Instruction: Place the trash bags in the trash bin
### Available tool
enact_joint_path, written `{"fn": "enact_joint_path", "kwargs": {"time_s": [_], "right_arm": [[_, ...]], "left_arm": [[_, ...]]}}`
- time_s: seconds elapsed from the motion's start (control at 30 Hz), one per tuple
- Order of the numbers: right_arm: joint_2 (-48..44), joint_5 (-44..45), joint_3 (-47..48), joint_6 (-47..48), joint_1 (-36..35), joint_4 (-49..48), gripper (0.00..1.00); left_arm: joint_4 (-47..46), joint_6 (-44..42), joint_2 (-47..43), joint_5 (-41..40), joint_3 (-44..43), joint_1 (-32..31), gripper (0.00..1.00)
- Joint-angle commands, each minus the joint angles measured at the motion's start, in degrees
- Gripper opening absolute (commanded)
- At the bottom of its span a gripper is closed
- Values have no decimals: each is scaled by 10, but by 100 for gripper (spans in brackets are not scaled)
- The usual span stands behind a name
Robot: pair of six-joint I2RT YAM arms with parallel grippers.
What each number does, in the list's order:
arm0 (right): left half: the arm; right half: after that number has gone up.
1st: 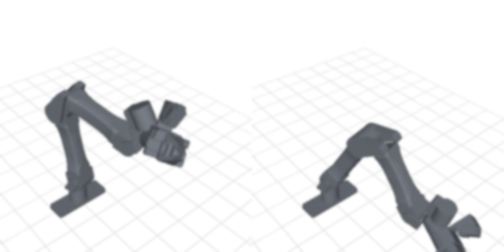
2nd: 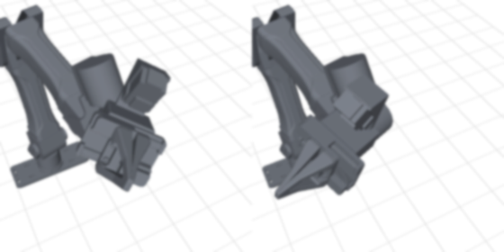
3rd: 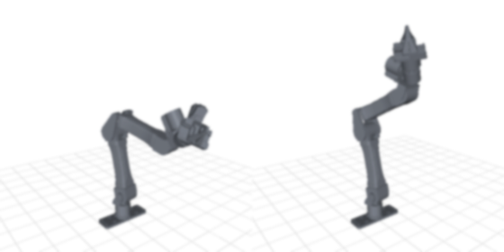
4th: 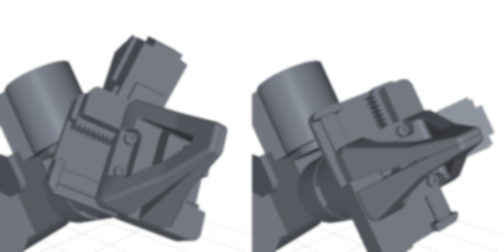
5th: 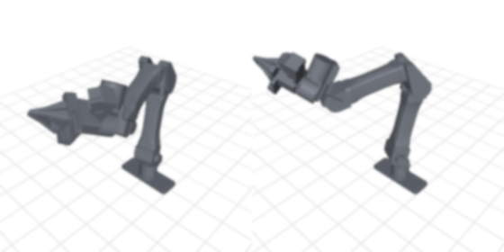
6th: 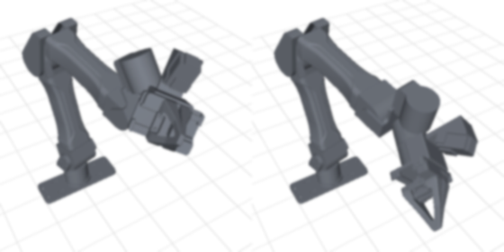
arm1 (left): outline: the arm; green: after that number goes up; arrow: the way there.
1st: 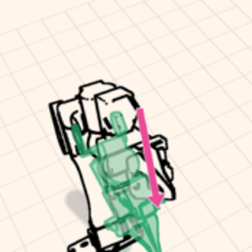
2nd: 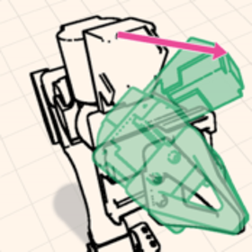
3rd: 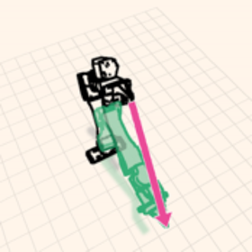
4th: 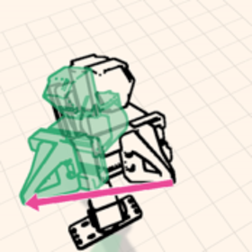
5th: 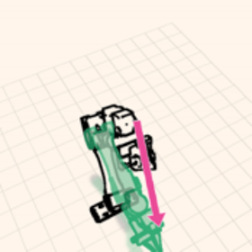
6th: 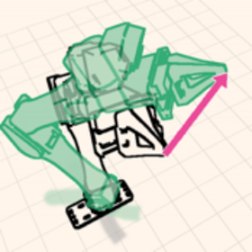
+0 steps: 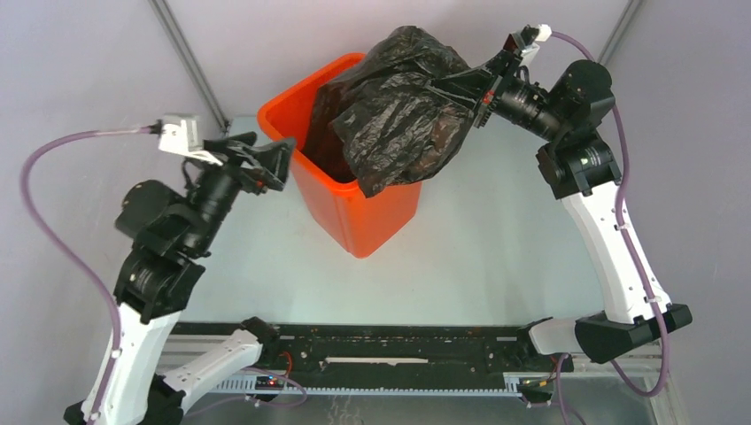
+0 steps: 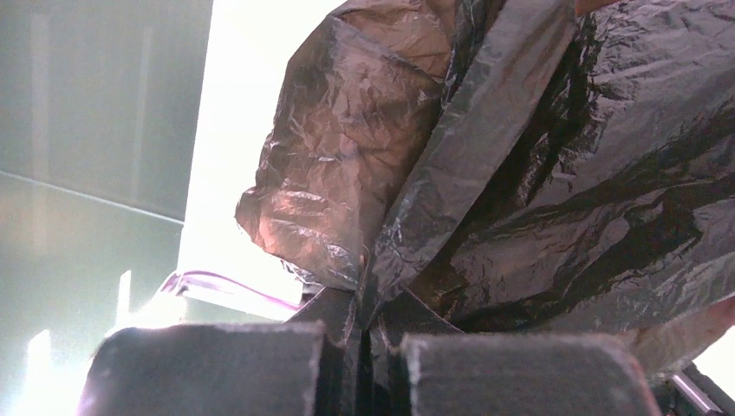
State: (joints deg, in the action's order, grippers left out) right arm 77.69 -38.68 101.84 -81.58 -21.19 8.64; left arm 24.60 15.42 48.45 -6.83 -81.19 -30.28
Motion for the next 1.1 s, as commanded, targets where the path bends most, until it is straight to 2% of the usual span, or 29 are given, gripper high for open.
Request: {"fn": "enact_joint_path", "kwargs": {"time_s": [0.0,0.13,0.2,0.4,0.67,0.77,0.87,1.07], "right_arm": [[-7,-32,23,24,21,32,0],[0,-48,25,18,14,48,0],[3,-43,24,24,0,57,0],[1,-23,23,35,-38,69,0],[-21,-12,0,41,-47,74,0],[-25,-12,-3,42,-46,74,0],[-26,-11,-9,40,-46,69,0],[-31,-11,-22,38,-46,59,0]], "left_arm": [[31,-16,32,-73,-41,12,88],[63,41,85,-200,-92,36,89],[70,69,115,-224,-109,55,90],[165,150,210,-208,-187,121,89],[201,215,190,-159,-108,126,85],[182,252,162,-111,-59,126,78],[126,269,132,-51,-9,125,62],[110,294,99,-8,21,125,37]]}}
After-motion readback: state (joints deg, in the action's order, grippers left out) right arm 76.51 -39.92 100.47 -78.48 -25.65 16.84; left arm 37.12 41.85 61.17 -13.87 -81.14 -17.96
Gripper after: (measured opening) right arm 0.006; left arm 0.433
